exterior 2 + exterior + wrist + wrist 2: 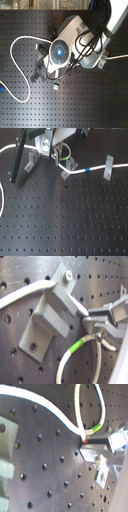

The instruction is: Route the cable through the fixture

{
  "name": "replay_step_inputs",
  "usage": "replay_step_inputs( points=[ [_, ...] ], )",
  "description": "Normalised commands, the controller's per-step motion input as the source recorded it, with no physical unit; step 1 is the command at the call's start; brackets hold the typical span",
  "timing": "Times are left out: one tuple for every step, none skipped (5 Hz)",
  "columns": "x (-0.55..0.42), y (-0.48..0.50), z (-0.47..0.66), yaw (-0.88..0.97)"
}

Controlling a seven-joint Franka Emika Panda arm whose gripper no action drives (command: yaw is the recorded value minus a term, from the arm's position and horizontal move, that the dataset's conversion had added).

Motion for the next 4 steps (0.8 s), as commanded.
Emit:
replay_step_inputs(
  points=[
    [0.002, 0.112, 0.02, 0.09],
    [-0.005, 0.009, 0.02, 0.0],
    [0.198, 0.046, -0.35, -0.22],
    [0.191, -0.084, -0.63, -0.17]
  ],
)
